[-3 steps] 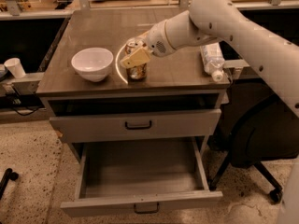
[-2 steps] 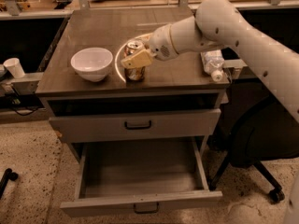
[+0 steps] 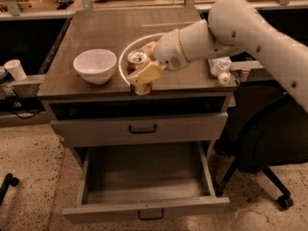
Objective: Place orange can into middle drawer
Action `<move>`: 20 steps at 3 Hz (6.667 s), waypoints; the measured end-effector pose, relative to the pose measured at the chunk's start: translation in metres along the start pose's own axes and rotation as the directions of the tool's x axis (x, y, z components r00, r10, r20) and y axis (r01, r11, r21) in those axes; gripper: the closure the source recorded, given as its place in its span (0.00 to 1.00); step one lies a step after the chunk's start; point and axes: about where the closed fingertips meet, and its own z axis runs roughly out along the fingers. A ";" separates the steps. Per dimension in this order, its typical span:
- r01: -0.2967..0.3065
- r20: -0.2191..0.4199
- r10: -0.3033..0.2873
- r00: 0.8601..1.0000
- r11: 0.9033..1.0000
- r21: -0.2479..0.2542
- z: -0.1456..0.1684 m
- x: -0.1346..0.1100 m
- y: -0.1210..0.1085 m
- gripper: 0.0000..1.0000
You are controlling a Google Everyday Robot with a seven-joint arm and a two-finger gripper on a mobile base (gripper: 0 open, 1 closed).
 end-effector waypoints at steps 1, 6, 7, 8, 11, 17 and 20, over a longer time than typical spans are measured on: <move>0.181 -0.045 -0.185 0.982 0.979 -0.093 -0.027 0.018 0.084 1.00; 0.016 0.021 -0.016 1.000 1.000 0.018 0.015 0.208 0.100 1.00; 0.020 0.007 -0.020 1.000 1.000 0.009 0.019 0.207 0.102 1.00; -0.004 -0.041 0.005 0.999 0.999 0.035 0.031 0.231 0.106 1.00; 0.098 -0.131 -0.085 0.988 0.991 0.095 0.086 0.329 0.111 1.00; -0.005 -0.022 0.005 1.000 1.000 -0.006 0.159 0.418 0.128 1.00; 0.040 -0.018 -0.040 0.999 0.999 0.003 0.167 0.422 0.130 0.34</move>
Offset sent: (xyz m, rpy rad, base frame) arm -0.0715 -0.0136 -0.0077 -0.0709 -0.0717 0.1250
